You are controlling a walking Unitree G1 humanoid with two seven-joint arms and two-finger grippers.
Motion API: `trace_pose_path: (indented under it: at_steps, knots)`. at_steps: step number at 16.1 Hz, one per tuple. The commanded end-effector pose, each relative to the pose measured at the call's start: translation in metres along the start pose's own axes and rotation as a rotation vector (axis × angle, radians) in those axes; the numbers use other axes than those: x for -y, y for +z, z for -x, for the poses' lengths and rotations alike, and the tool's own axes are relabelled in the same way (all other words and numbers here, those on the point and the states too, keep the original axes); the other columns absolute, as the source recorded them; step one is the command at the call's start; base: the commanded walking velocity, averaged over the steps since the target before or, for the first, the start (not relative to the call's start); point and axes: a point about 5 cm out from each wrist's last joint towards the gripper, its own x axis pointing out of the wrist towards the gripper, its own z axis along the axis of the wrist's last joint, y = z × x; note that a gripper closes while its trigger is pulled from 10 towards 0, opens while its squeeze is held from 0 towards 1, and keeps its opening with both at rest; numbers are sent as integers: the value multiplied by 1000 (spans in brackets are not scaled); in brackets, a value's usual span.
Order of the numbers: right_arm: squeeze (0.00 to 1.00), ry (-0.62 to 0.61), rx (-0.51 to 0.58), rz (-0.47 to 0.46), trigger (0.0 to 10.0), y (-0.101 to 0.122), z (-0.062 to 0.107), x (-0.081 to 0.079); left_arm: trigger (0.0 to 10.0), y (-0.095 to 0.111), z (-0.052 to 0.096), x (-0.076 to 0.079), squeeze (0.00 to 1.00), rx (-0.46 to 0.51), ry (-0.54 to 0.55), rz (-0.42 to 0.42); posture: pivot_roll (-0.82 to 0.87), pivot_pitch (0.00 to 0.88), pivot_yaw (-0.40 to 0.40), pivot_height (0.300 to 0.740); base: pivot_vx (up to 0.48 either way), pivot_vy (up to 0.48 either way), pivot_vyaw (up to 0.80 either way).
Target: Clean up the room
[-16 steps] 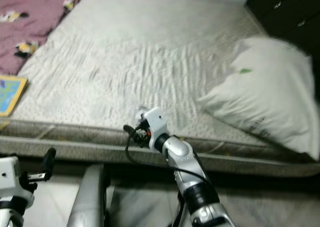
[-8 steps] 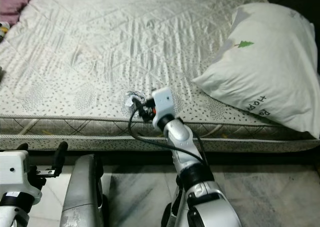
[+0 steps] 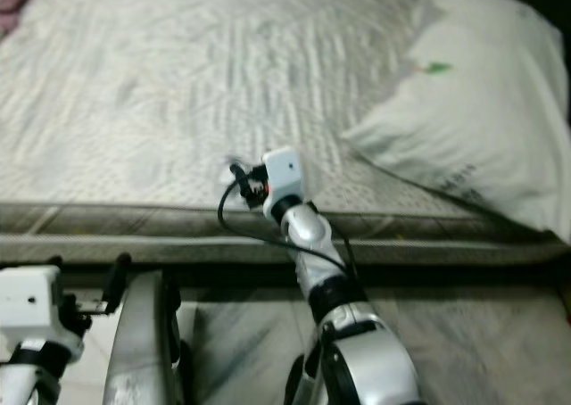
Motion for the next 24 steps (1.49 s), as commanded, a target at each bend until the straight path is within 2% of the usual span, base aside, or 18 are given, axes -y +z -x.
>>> trace_pose_path:
  at_steps: [1,5,8,10,11,13,17,18,19,22,23,24]
  knots:
    - [0,14,12,0,10000,2,-5,-9,10000,-1,4,-2,0,-17,18,3,162,289,-116,515,0,0,800]
    - [0,5,0,-15,10000,1,-10,-18,10000,-1,3,-1,0,-26,13,9,167,287,-118,515,0,0,0]
    - [0,-30,-64,54,10000,-10,-11,-34,10000,-1,2,1,0,-24,11,8,187,278,-127,515,0,0,0]
    - [0,-29,-100,95,10000,-16,-10,-37,10000,-1,1,1,0,-24,13,8,191,275,-130,515,0,0,0]
    - [0,-28,-152,131,10000,-23,-8,-38,10000,-2,1,2,0,-25,13,7,190,272,-132,515,0,0,0]
    - [0,-42,-185,132,10000,-29,-5,-35,10000,-2,0,2,0,-26,13,9,187,266,-132,515,0,0,0]
    - [0,-43,-185,119,10000,-29,-5,-34,10000,-2,0,2,0,-26,13,9,187,266,-132,515,0,0,0]
    - [0,-52,-187,107,0,-29,-5,-32,10000,-3,-2,2,0,-25,14,13,185,258,-136,515,0,0,0]
    - [0,-65,-194,110,0,-30,-5,-31,10000,-3,-5,2,0,-25,17,16,184,257,-136,515,0,0,0]
    - [0,-88,-233,205,0,-35,-2,-29,10000,-3,-6,2,0,-24,20,15,183,258,-136,515,0,0,0]
    - [0,-95,-253,234,1059,-38,-1,-27,10000,-4,-7,1,0,-25,22,15,182,259,-137,515,0,0,0]
    - [0,-103,-269,261,824,-41,1,-26,10000,-4,-7,1,0,-25,22,16,182,259,-137,515,0,0,0]
